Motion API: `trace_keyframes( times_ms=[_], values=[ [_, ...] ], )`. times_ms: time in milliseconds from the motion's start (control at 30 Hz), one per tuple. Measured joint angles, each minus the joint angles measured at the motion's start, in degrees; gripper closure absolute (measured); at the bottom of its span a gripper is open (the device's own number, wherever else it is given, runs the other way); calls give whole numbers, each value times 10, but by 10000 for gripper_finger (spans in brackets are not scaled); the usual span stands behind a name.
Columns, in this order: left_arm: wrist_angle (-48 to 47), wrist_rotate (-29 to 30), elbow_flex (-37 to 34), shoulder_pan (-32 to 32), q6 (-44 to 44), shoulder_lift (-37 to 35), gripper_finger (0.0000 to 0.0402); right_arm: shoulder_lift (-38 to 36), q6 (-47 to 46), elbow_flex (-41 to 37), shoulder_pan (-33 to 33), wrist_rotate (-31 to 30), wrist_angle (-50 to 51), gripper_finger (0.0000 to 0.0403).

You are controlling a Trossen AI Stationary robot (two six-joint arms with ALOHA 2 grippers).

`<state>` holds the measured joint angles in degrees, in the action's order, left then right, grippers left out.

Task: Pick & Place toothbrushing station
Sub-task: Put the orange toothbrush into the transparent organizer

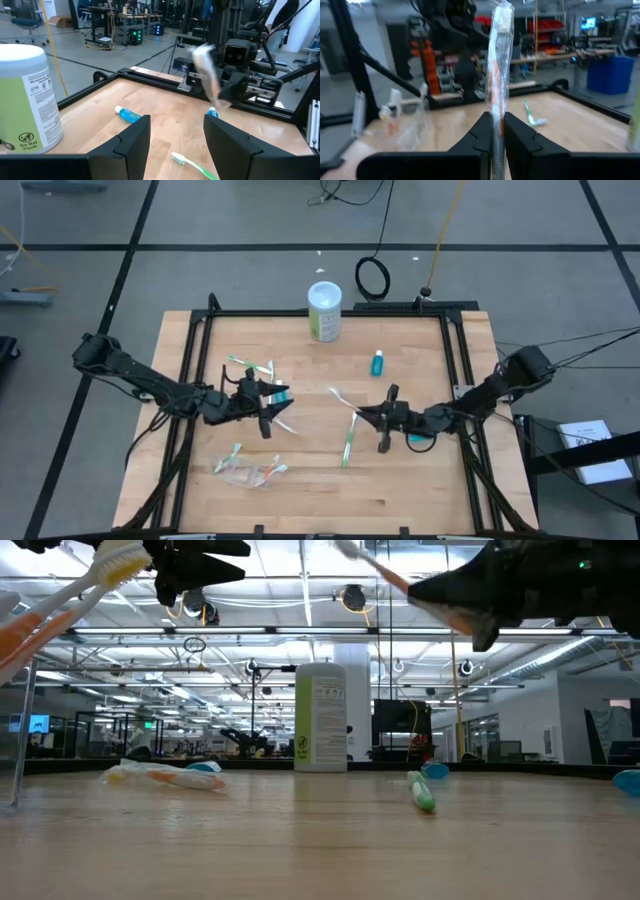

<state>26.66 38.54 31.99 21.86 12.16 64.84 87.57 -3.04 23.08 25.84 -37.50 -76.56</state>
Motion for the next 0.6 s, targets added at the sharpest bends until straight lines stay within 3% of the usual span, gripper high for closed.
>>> trace_keyframes(
  times_ms=[167, 267, 400, 600],
  values=[
    [61, -59, 0, -1, -28, 38, 213, 14, 10, -9, -4, 20, -46, 385],
    [145, -112, 0, -1, -78, 82, 213, 14, 12, -4, -6, 60, -47, 385],
    [265, -140, 0, -6, -122, 137, 213, 14, 12, 8, -6, 97, -48, 384],
    [361, -238, 1, -29, -110, 191, 213, 14, 20, 30, 1, 123, -37, 385]
  ],
)
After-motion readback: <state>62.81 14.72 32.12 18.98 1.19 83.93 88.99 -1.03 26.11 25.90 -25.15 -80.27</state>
